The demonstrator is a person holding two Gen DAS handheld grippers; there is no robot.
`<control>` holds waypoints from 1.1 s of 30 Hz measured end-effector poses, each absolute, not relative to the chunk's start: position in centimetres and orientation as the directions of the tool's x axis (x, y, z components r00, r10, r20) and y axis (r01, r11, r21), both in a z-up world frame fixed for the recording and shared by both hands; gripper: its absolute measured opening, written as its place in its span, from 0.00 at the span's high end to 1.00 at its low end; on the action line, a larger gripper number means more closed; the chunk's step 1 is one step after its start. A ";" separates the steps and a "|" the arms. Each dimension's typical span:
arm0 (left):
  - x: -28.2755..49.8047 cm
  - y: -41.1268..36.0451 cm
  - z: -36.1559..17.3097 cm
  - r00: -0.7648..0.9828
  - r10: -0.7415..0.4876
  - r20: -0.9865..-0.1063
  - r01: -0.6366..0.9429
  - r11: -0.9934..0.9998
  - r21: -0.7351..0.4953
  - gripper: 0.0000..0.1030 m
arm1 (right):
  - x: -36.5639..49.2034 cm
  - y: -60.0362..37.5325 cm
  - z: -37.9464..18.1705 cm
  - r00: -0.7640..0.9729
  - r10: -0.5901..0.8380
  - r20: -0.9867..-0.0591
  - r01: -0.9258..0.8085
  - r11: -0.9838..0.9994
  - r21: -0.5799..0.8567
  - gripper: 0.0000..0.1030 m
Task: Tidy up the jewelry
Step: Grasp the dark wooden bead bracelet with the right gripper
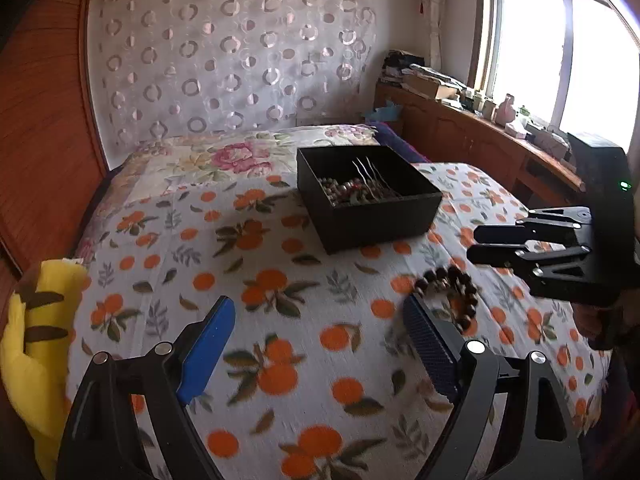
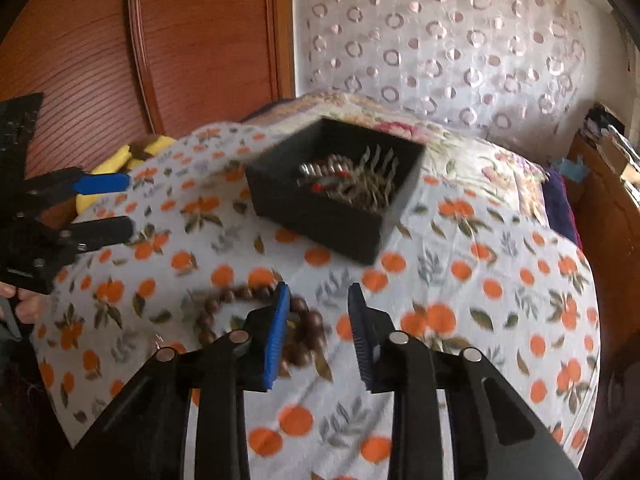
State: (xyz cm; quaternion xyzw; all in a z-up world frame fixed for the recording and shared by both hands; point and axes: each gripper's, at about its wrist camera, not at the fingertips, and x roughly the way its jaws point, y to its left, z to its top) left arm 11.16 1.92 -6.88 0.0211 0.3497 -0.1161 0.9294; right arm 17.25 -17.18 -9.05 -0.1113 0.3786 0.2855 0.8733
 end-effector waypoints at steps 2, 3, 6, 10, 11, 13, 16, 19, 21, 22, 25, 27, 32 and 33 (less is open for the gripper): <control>10.5 1.7 -7.0 0.727 -0.207 -0.655 0.235 0.971 -0.045 0.20 | 17.4 -17.9 -9.9 0.533 0.406 -0.743 -0.569 0.821 0.040 0.70; 10.1 1.6 -7.0 0.728 -0.209 -0.653 0.237 0.970 -0.046 0.20 | 17.5 -18.2 -10.4 0.523 0.404 -0.751 -0.562 0.825 0.053 0.70; 9.0 1.3 -6.6 0.730 -0.210 -0.651 0.248 0.968 -0.034 0.20 | 17.6 -18.7 -11.3 0.510 0.390 -0.767 -0.545 0.836 0.062 0.71; 7.7 1.0 -6.3 0.734 -0.217 -0.644 0.262 0.965 -0.026 0.20 | 17.2 -18.4 -11.2 0.499 0.396 -0.771 -0.555 0.829 0.067 0.72; 7.4 1.0 -6.3 0.734 -0.216 -0.644 0.263 0.964 -0.023 0.20 | 17.2 -18.3 -11.3 0.498 0.396 -0.771 -0.554 0.830 0.068 0.72; 7.1 0.9 -6.4 0.733 -0.215 -0.645 0.264 0.964 -0.022 0.20 | 17.4 -17.9 -11.4 0.492 0.398 -0.775 -0.551 0.831 0.077 0.72; 6.7 0.9 -6.6 0.730 -0.217 -0.648 0.264 0.964 -0.026 0.20 | 18.1 -17.2 -11.7 0.489 0.382 -0.784 -0.545 0.836 0.067 0.72; 6.6 0.7 -6.8 0.726 -0.220 -0.651 0.264 0.964 -0.032 0.20 | 18.7 -16.6 -12.0 0.471 0.385 -0.794 -0.548 0.833 0.079 0.72; 6.6 0.6 -7.1 0.723 -0.223 -0.654 0.265 0.964 -0.035 0.20 | 18.8 -16.4 -12.2 0.457 0.392 -0.799 -0.556 0.826 0.088 0.79; 6.6 0.5 -7.2 0.720 -0.223 -0.657 0.266 0.963 -0.036 0.20 | 18.7 -16.4 -12.2 0.449 0.404 -0.797 -0.564 0.820 0.098 0.80; 6.7 0.2 -7.9 0.705 -0.222 -0.674 0.272 0.962 -0.032 0.20 | 18.2 -16.9 -11.4 0.474 0.426 -0.771 -0.563 0.819 0.107 0.86; 6.9 -0.1 -8.4 0.692 -0.223 -0.686 0.277 0.960 -0.033 0.20 | 17.8 -17.4 -10.3 0.495 0.459 -0.738 -0.561 0.817 0.132 0.86; 7.4 -0.7 -9.2 0.669 -0.228 -0.708 0.283 0.958 -0.041 0.20 | 16.8 -18.2 -7.3 0.546 0.489 -0.680 -0.571 0.812 0.125 0.86; 7.5 -0.7 -9.4 0.661 -0.233 -0.714 0.284 0.958 -0.049 0.20 | 16.7 -18.3 -6.7 0.552 0.494 -0.672 -0.573 0.810 0.124 0.87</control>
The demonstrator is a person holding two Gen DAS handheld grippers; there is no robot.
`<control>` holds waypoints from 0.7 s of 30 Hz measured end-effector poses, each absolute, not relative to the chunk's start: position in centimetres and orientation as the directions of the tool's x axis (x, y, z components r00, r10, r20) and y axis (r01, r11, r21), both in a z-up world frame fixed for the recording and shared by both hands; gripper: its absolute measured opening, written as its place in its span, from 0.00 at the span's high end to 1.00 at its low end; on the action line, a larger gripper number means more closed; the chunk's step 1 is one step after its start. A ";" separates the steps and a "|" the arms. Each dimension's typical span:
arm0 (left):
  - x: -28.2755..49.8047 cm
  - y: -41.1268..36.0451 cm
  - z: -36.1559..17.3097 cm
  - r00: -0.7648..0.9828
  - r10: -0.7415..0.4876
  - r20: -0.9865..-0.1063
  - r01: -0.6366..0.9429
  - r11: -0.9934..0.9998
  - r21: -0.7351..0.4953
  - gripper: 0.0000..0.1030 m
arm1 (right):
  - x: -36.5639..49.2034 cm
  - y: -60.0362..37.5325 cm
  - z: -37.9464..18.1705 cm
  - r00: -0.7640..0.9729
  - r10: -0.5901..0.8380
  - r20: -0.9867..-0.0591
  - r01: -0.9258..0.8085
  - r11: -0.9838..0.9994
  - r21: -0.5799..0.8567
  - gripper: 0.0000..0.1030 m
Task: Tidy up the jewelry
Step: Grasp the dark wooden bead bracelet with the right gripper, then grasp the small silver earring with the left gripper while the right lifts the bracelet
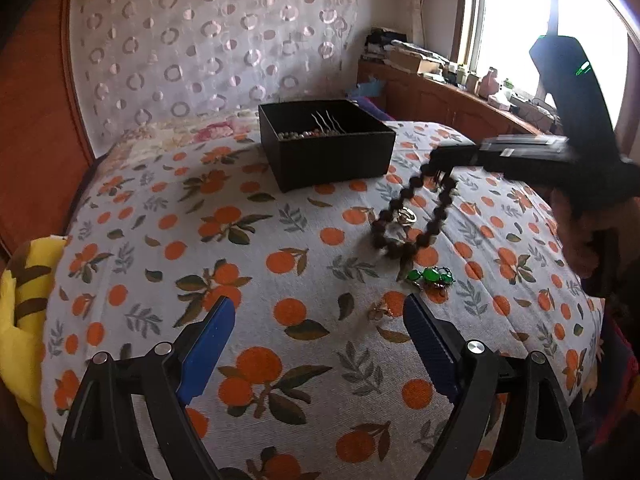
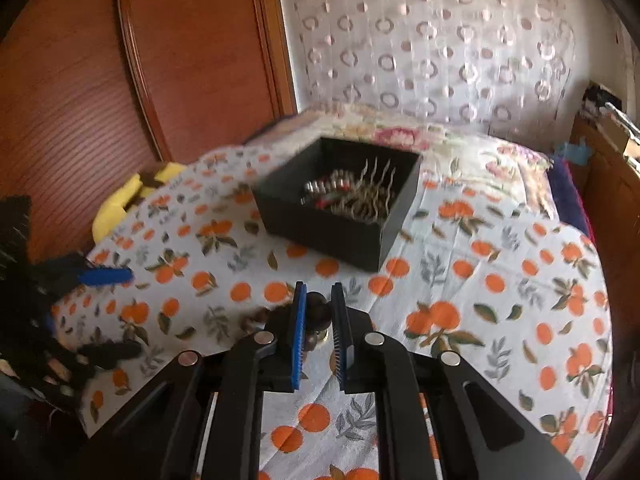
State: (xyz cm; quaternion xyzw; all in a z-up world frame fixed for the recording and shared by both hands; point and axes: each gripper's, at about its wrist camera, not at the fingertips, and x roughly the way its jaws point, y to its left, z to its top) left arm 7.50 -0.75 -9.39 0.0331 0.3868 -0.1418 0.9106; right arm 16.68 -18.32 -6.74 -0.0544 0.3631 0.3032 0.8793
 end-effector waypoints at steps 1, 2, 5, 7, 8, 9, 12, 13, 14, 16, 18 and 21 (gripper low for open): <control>7.7 -0.8 -9.5 0.653 -0.235 -0.720 0.284 0.957 -0.055 0.20 | 16.5 -18.4 -6.1 0.560 0.500 -0.661 -0.577 0.808 0.122 0.86; 7.8 -0.9 -9.7 0.645 -0.237 -0.726 0.283 0.957 -0.061 0.20 | 16.3 -18.5 -5.7 0.566 0.503 -0.653 -0.579 0.807 0.119 0.86; 7.9 -1.2 -10.1 0.638 -0.232 -0.735 0.284 0.957 -0.055 0.20 | 15.9 -18.5 -4.2 0.585 0.515 -0.626 -0.583 0.804 0.116 0.86; 7.9 -1.4 -10.3 0.634 -0.229 -0.739 0.284 0.957 -0.053 0.20 | 15.4 -18.4 -3.5 0.595 0.516 -0.616 -0.590 0.801 0.101 0.86; 8.0 -1.5 -10.5 0.627 -0.232 -0.744 0.288 0.956 -0.055 0.20 | 15.2 -18.3 -3.3 0.596 0.516 -0.615 -0.594 0.799 0.095 0.87; 8.0 -1.7 -10.6 0.621 -0.236 -0.747 0.295 0.954 -0.056 0.20 | 15.0 -18.3 -3.1 0.598 0.514 -0.615 -0.596 0.798 0.088 0.87; 8.1 -2.2 -10.8 0.616 -0.233 -0.752 0.304 0.952 -0.046 0.20 | 14.5 -18.1 -2.8 0.607 0.500 -0.618 -0.599 0.799 0.059 0.87; 8.0 -2.6 -10.9 0.610 -0.240 -0.755 0.316 0.948 -0.046 0.20 | 14.4 -18.1 -2.7 0.607 0.499 -0.618 -0.600 0.798 0.056 0.87; 8.0 -2.8 -10.9 0.608 -0.242 -0.756 0.322 0.946 -0.044 0.20 | 14.2 -18.2 -2.7 0.605 0.501 -0.619 -0.602 0.796 0.057 0.87; 8.0 -3.2 -11.1 0.597 -0.253 -0.761 0.339 0.940 -0.047 0.30 | 13.9 -18.5 -2.6 0.599 0.509 -0.618 -0.605 0.793 0.067 0.87; 8.1 -3.6 -11.4 0.579 -0.259 -0.773 0.346 0.937 -0.055 0.47 | 13.7 -18.7 -2.7 0.598 0.508 -0.620 -0.606 0.793 0.065 0.87; 8.1 -4.2 -11.7 0.578 -0.261 -0.773 0.359 0.932 -0.046 0.54 | 13.5 -18.6 -2.7 0.600 0.507 -0.619 -0.606 0.793 0.063 0.87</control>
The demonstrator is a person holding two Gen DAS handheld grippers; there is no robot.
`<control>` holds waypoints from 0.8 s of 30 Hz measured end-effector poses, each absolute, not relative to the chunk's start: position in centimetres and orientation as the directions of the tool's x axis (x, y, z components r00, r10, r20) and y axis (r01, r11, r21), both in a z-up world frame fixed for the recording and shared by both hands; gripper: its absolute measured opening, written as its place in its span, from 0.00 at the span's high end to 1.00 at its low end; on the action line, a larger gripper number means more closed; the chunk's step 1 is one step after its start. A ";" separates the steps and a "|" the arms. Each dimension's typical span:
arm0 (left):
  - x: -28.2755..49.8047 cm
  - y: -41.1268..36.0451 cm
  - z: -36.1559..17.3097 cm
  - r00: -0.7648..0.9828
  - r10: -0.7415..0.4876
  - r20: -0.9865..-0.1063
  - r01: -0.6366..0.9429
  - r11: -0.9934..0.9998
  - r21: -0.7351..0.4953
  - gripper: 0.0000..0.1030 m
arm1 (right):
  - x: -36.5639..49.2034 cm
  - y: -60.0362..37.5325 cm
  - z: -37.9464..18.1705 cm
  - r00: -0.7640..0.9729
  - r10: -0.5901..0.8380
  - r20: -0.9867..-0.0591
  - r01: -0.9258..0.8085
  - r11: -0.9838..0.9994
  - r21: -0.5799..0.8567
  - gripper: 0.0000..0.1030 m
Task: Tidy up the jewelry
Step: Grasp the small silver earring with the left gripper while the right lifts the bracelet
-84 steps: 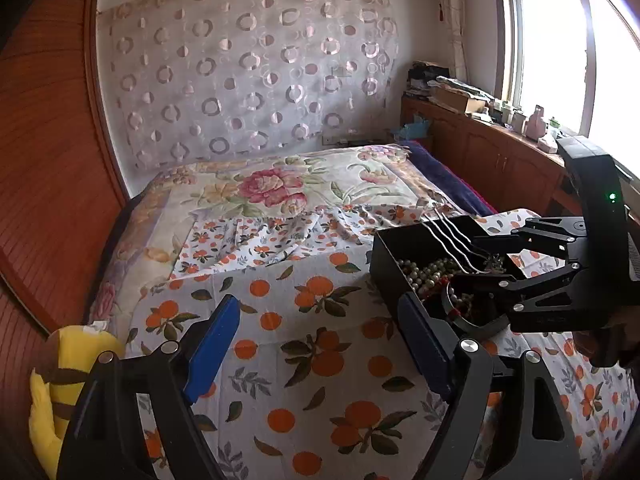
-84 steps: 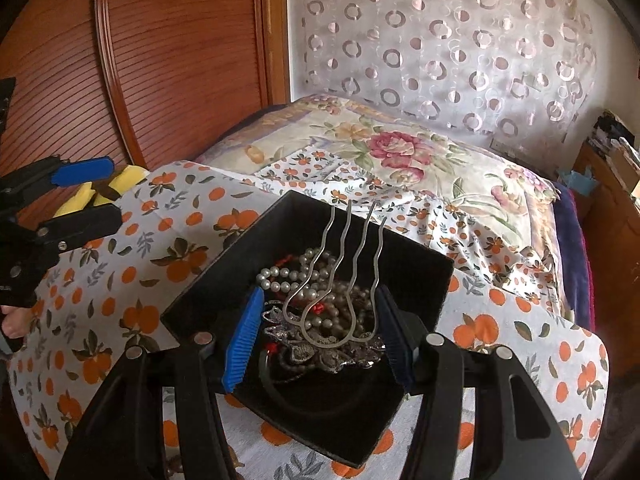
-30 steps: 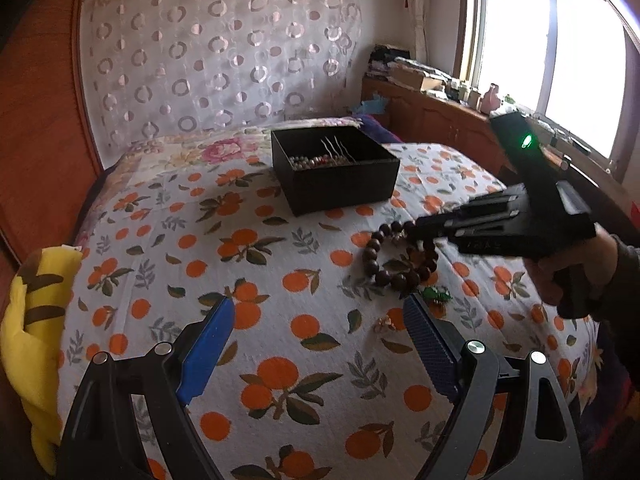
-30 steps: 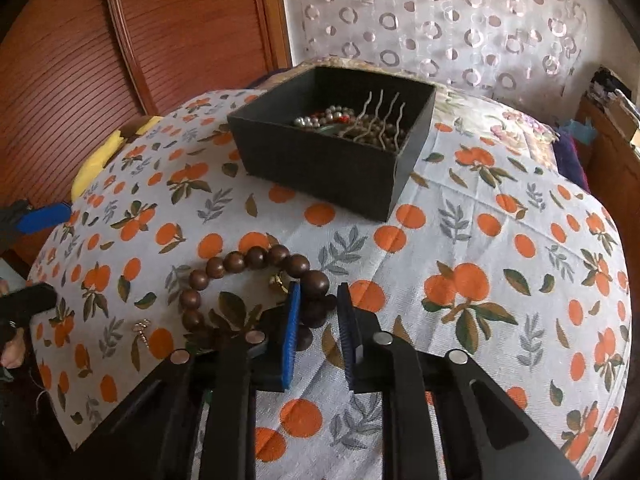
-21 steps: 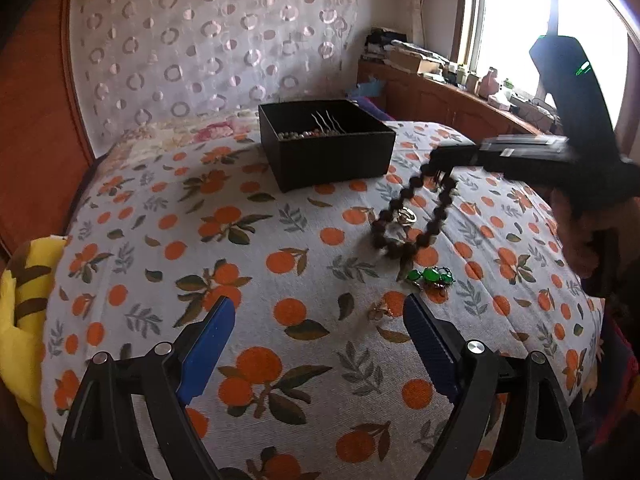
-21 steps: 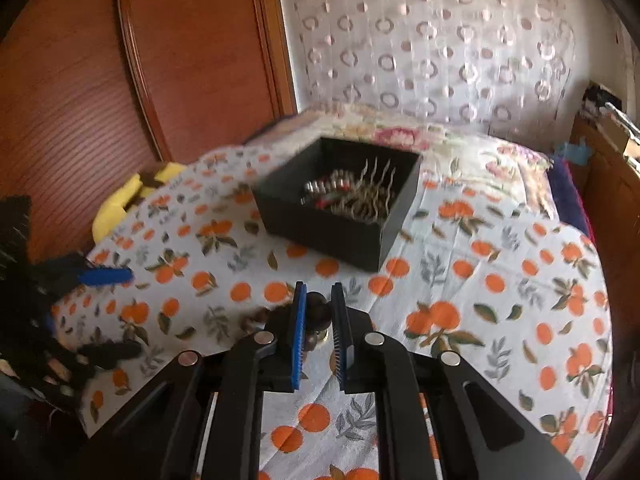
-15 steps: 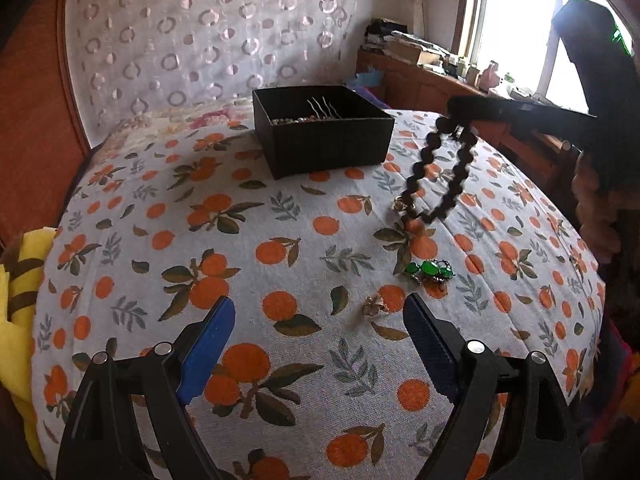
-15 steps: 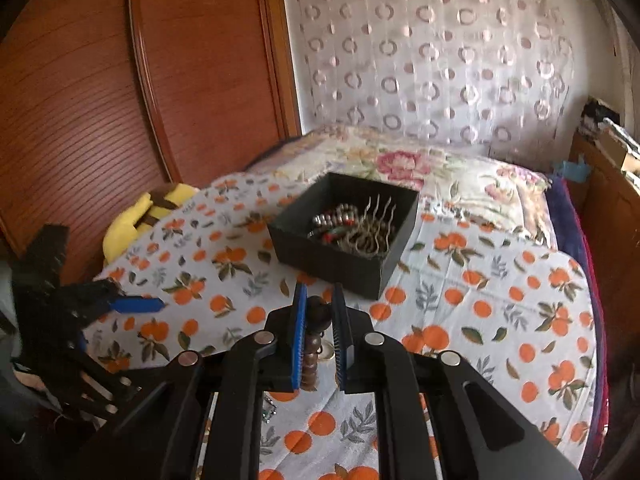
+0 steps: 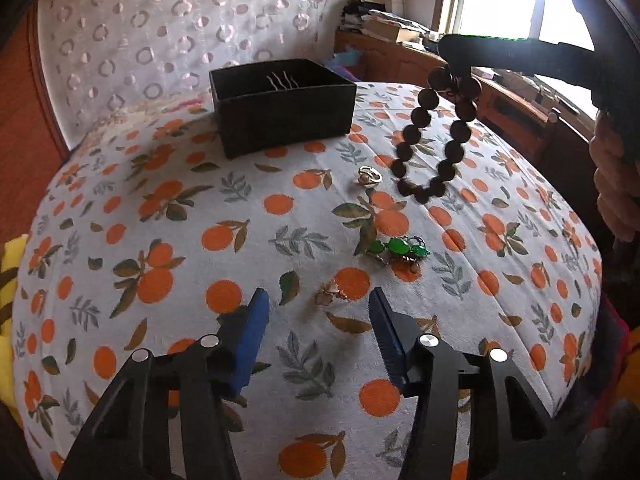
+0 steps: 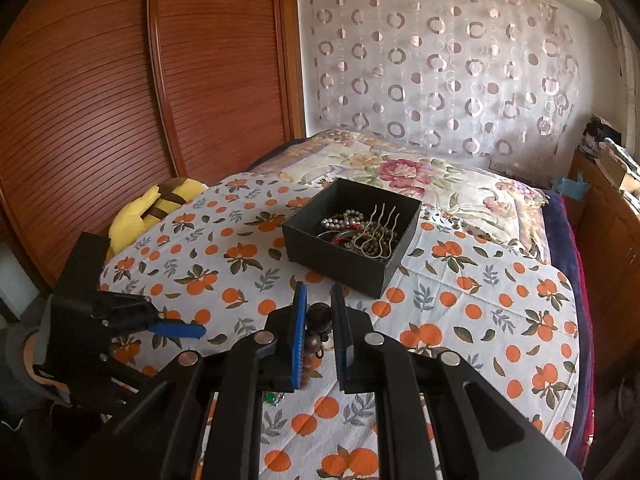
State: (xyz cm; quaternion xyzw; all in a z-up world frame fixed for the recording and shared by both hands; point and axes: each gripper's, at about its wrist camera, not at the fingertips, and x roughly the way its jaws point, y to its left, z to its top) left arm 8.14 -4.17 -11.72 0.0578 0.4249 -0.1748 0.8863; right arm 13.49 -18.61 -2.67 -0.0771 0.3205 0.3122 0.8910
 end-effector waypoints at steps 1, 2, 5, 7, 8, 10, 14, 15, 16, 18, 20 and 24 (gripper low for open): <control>8.2 -4.2 -11.8 0.576 -0.265 -0.773 0.360 0.932 -0.051 0.56 | 13.4 -18.7 -2.6 0.602 0.506 -0.618 -0.605 0.794 0.061 0.87; 8.2 -4.3 -11.7 0.579 -0.267 -0.771 0.359 0.932 -0.053 0.59 | 13.3 -18.8 -2.7 0.602 0.506 -0.617 -0.604 0.795 0.062 0.87; 8.2 -4.7 -11.7 0.577 -0.268 -0.772 0.364 0.930 -0.050 0.71 | 13.0 -19.1 -2.7 0.606 0.500 -0.619 -0.599 0.798 0.059 0.87; 8.1 -4.8 -11.7 0.575 -0.269 -0.773 0.371 0.927 -0.047 0.81 | 13.0 -19.3 -2.8 0.607 0.497 -0.620 -0.595 0.801 0.060 0.87; 8.1 -4.8 -11.7 0.572 -0.274 -0.773 0.375 0.926 -0.050 0.85 | 13.1 -19.4 -2.7 0.607 0.497 -0.621 -0.594 0.802 0.062 0.87; 8.1 -4.8 -11.6 0.577 -0.278 -0.768 0.377 0.925 -0.051 0.85 | 13.1 -19.6 -2.9 0.606 0.495 -0.623 -0.590 0.805 0.065 0.87; 8.1 -4.5 -11.3 0.595 -0.270 -0.757 0.365 0.930 -0.045 0.86 | 13.4 -19.7 -3.2 0.603 0.491 -0.629 -0.587 0.807 0.067 0.87; 8.2 -4.4 -11.2 0.596 -0.270 -0.756 0.363 0.931 -0.046 0.86 | 13.5 -19.7 -3.2 0.602 0.491 -0.630 -0.587 0.807 0.067 0.87; 8.3 -4.3 -11.1 0.597 -0.273 -0.754 0.363 0.930 -0.049 0.86 | 13.5 -19.7 -3.2 0.603 0.490 -0.629 -0.587 0.807 0.066 0.87; 8.6 -4.1 -10.6 0.604 -0.271 -0.749 0.363 0.931 -0.044 0.86 | 13.6 -19.7 -3.1 0.604 0.494 -0.625 -0.589 0.805 0.067 0.87; 9.0 -4.0 -10.1 0.615 -0.264 -0.743 0.361 0.932 -0.033 0.86 | 13.8 -19.6 -2.8 0.611 0.493 -0.619 -0.592 0.804 0.057 0.87; 10.7 -3.6 -8.7 0.637 -0.266 -0.724 0.355 0.934 -0.031 0.86 | 14.4 -19.8 -1.5 0.625 0.508 -0.593 -0.599 0.799 0.053 0.87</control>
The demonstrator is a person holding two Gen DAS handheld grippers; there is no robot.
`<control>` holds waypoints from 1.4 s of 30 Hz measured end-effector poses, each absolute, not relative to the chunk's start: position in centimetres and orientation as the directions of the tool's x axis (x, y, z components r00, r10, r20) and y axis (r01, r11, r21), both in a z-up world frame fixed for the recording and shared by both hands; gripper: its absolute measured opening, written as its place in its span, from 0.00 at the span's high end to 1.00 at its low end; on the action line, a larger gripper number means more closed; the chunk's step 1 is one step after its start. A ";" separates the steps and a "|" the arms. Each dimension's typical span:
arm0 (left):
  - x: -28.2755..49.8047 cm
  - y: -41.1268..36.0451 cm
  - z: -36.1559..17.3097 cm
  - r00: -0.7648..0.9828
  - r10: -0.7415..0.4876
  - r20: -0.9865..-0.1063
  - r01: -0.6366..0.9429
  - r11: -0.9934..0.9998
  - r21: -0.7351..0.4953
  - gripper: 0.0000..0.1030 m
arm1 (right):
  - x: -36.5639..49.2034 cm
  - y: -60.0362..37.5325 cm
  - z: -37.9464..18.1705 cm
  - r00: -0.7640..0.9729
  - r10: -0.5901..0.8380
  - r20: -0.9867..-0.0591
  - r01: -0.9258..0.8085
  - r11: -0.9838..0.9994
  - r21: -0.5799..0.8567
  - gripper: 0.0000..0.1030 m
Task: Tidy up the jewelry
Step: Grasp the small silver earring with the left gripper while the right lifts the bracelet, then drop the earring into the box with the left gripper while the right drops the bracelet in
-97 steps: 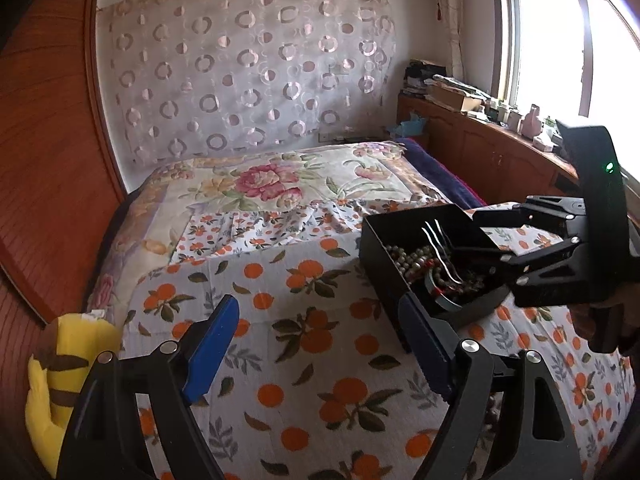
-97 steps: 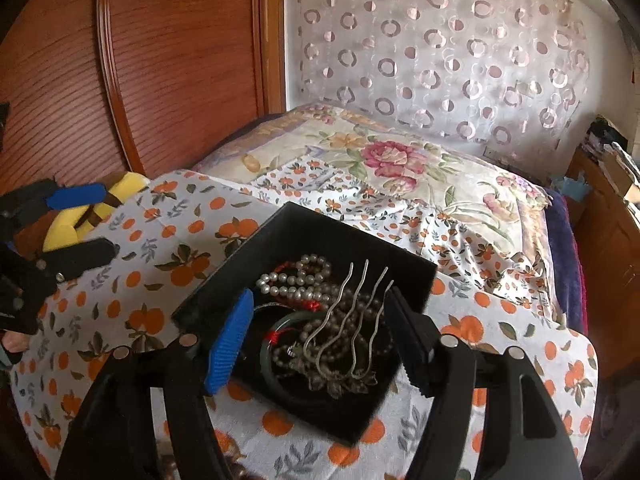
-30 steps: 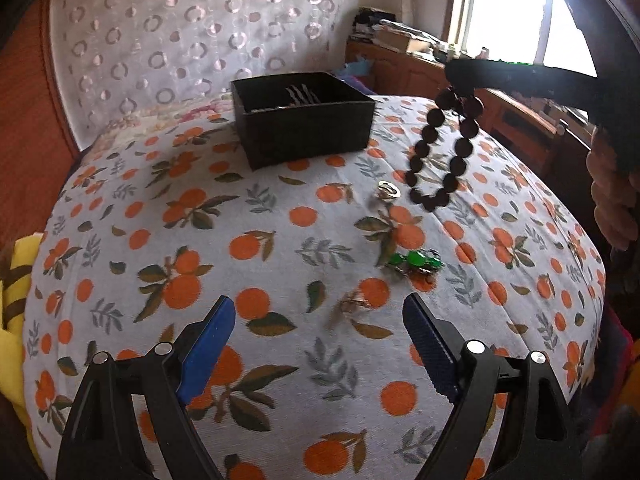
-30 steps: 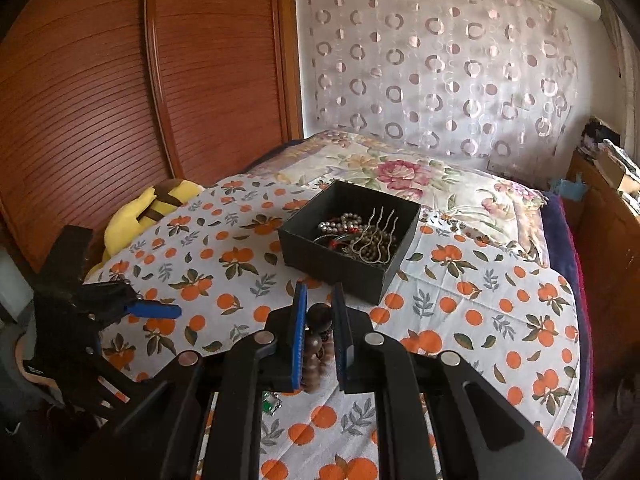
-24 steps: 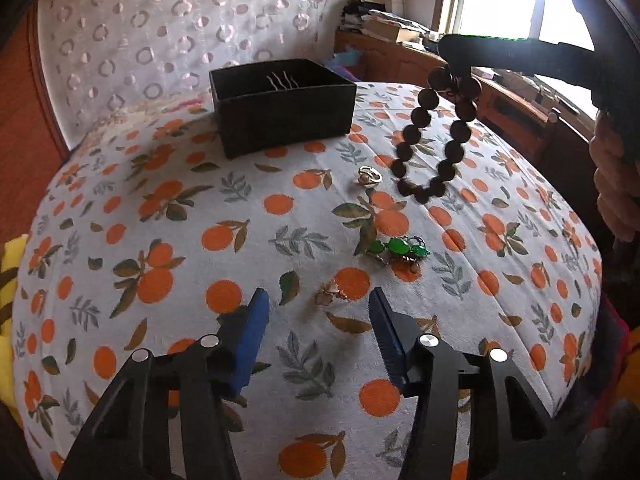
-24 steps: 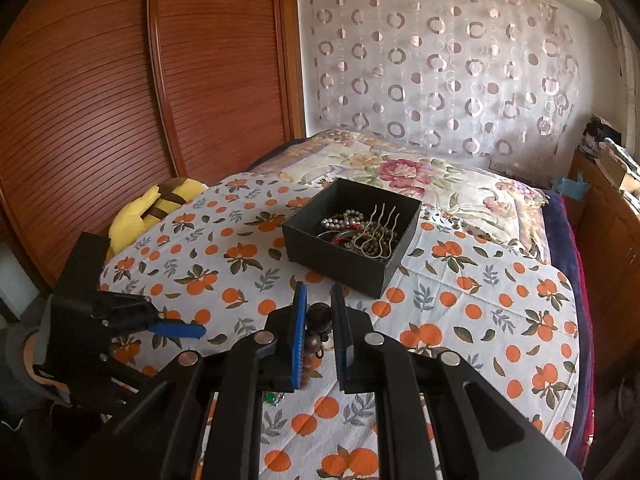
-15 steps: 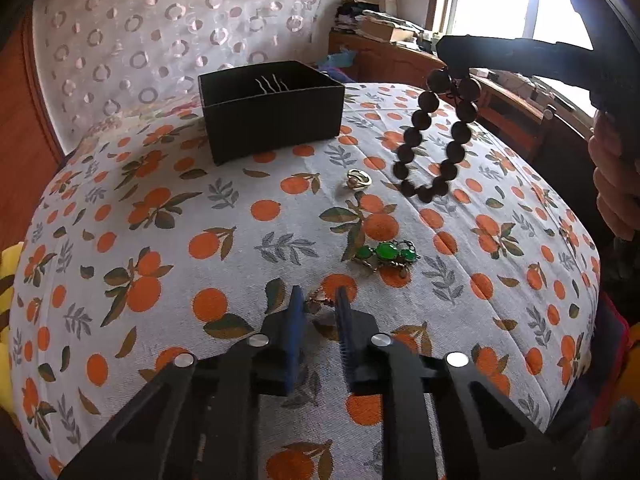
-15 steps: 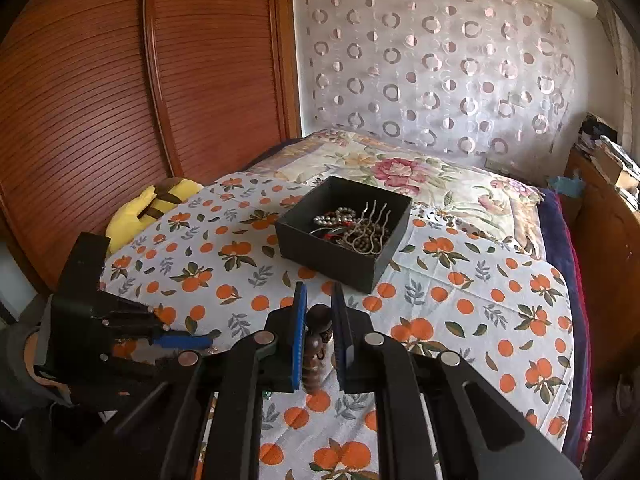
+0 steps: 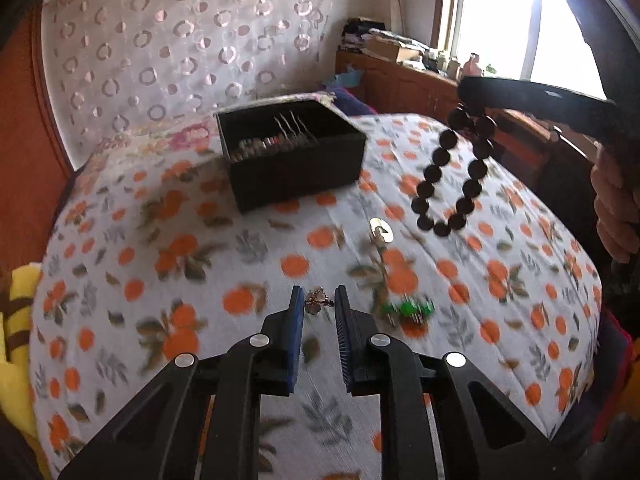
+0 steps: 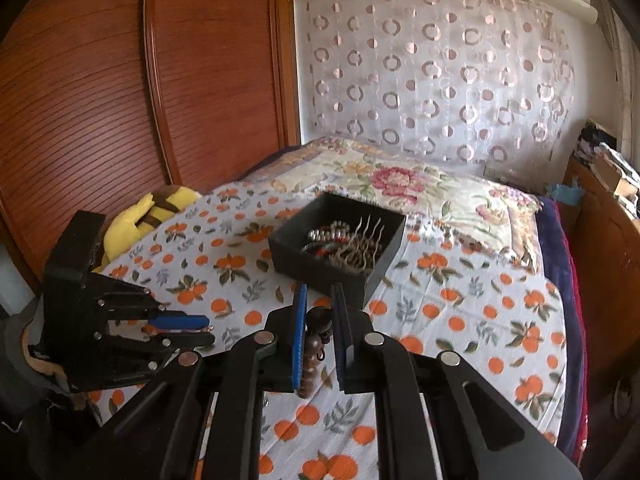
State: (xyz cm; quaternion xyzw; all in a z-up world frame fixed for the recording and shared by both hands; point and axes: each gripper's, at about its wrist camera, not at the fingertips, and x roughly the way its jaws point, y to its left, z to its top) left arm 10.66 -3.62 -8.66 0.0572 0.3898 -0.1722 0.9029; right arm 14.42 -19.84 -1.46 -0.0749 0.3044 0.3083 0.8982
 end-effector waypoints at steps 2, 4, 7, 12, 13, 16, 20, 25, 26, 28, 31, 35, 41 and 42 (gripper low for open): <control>11.9 -3.4 -7.7 0.652 -0.260 -0.713 0.349 0.937 -0.022 0.86 | 14.9 -19.9 -0.8 0.634 0.509 -0.583 -0.597 0.801 0.051 0.87; 13.1 -3.2 -6.8 0.662 -0.259 -0.704 0.348 0.937 -0.018 0.86 | 15.5 -19.8 -0.3 0.643 0.503 -0.578 -0.597 0.801 0.033 0.87; 15.0 -3.0 -5.3 0.680 -0.254 -0.688 0.343 0.939 -0.008 0.86 | 16.4 -19.9 0.7 0.653 0.505 -0.564 -0.598 0.801 0.025 0.87; 18.6 -2.4 -3.5 0.698 -0.246 -0.672 0.328 0.945 -0.006 0.85 | 18.4 -19.8 2.1 0.667 0.511 -0.542 -0.595 0.803 0.024 0.87; 19.3 -2.3 -3.4 0.699 -0.244 -0.672 0.324 0.946 -0.006 0.85 | 19.0 -19.7 2.4 0.670 0.512 -0.538 -0.595 0.803 0.022 0.87; 21.2 -2.2 -3.3 0.702 -0.231 -0.674 0.314 0.949 0.002 0.85 | 20.2 -19.4 3.0 0.674 0.514 -0.531 -0.598 0.801 0.017 0.87; 23.4 -2.2 -3.9 0.693 -0.220 -0.687 0.306 0.952 0.004 0.85 | 22.0 -18.7 3.3 0.671 0.519 -0.530 -0.605 0.796 0.013 0.87; 24.9 -2.0 -4.7 0.686 -0.225 -0.692 0.303 0.953 -0.009 0.85 | 23.8 -17.8 2.8 0.659 0.523 -0.540 -0.613 0.790 0.017 0.87; 25.1 -2.0 -4.8 0.684 -0.225 -0.694 0.304 0.953 -0.010 0.85 | 24.0 -17.6 2.7 0.657 0.523 -0.543 -0.613 0.790 0.019 0.87; 25.3 -1.8 -5.0 0.682 -0.229 -0.695 0.303 0.953 -0.016 0.80 | 24.8 -17.3 2.3 0.651 0.523 -0.550 -0.613 0.790 0.025 0.87; 25.3 -1.4 -5.1 0.689 -0.235 -0.686 0.301 0.953 -0.023 0.64 | 25.4 -16.9 1.6 0.646 0.523 -0.556 -0.613 0.790 0.031 0.87; 25.2 -0.4 -4.8 0.702 -0.222 -0.677 0.281 0.959 -0.023 0.59 | 26.0 -16.1 0.9 0.632 0.527 -0.569 -0.619 0.784 0.038 0.87; 24.8 2.0 -4.8 0.717 -0.190 -0.671 0.235 0.972 -0.023 0.42 | 26.8 -14.1 0.3 0.601 0.548 -0.581 -0.643 0.764 0.056 0.87; 24.7 2.4 -4.9 0.718 -0.181 -0.672 0.226 0.974 -0.021 0.42 | 26.8 -13.6 0.3 0.594 0.556 -0.582 -0.649 0.758 0.062 0.87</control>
